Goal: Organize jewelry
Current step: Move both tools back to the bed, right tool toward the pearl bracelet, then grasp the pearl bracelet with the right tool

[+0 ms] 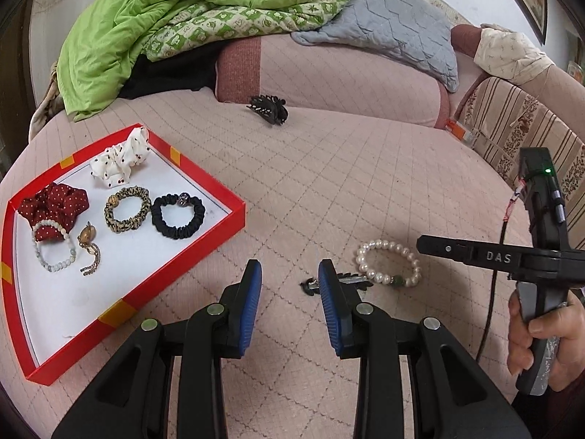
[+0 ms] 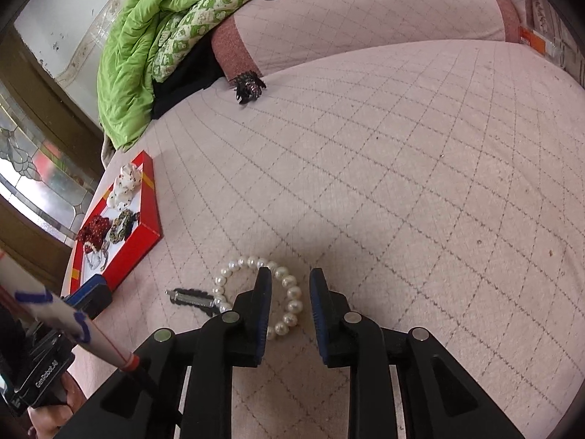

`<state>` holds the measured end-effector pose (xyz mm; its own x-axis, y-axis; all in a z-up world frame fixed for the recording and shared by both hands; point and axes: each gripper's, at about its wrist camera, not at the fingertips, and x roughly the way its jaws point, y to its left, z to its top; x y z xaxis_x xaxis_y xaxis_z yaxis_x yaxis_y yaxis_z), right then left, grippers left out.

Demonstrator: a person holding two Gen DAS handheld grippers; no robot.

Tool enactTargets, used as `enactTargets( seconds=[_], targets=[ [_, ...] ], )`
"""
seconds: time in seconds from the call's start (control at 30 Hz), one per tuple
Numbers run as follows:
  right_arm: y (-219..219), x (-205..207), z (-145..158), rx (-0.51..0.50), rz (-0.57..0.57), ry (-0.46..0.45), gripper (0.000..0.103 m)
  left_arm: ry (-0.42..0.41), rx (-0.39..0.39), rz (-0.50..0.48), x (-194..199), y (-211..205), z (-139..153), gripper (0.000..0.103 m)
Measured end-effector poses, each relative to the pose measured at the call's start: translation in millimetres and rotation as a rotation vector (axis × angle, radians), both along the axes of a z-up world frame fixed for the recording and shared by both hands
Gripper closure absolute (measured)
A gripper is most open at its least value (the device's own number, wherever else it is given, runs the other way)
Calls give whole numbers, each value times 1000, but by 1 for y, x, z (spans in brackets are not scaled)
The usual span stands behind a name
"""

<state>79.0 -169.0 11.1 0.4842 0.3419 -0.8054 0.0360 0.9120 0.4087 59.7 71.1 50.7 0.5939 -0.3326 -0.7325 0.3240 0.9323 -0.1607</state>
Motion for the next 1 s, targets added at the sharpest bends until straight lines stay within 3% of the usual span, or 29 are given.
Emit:
enactTargets(
  seconds=[1.0],
  targets=[
    [26, 0, -11, -145, 92, 15, 80, -21, 131, -61, 6, -26, -10, 67]
  ],
)
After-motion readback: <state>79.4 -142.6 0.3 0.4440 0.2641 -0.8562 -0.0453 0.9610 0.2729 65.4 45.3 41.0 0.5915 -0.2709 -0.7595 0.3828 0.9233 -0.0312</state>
